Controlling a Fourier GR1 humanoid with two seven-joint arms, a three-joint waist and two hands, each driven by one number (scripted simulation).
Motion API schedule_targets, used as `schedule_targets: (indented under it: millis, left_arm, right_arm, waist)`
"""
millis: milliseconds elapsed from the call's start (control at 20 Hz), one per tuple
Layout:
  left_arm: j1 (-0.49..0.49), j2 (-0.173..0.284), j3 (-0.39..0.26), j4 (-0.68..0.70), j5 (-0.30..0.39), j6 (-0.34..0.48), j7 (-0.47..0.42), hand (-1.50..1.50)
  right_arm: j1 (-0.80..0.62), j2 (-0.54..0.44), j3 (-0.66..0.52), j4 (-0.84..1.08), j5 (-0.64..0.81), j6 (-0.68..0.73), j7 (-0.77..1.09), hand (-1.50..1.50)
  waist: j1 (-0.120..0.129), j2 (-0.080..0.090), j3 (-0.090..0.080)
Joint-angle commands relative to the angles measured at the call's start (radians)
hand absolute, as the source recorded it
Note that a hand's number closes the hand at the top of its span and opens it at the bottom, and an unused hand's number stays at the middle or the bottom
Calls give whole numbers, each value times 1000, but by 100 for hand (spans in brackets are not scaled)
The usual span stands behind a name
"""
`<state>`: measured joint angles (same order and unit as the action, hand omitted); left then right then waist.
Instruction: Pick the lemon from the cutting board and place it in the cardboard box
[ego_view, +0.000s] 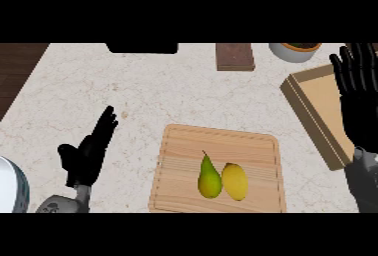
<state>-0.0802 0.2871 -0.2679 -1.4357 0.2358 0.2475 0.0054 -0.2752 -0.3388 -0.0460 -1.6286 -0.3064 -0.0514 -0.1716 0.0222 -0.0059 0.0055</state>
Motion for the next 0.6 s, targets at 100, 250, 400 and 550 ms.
schedule_targets:
  millis: [100, 250, 400, 550]
  left_arm:
    - [-26, 122, 66, 8, -116, 86, 51, 0]
    - [-31, 297, 149, 63, -201, 103, 31, 0]
    - [-5, 262, 122, 70, -172, 79, 43, 0]
    - [0, 282, 161, 118, -175, 83, 25, 0]
  right_arm:
    - [57, 31, 147, 56, -9, 150, 25, -150]
    - [132, 60, 288, 71, -19, 254, 69, -150]
    - [76, -260, 357, 12, 464, 237, -67, -150]
    - [302, -85, 397, 180, 347, 225, -325, -150]
  waist:
    - [-5, 9, -3]
    - [15, 11, -1]
    - [12, 2, -9]
    - [-22, 15, -1]
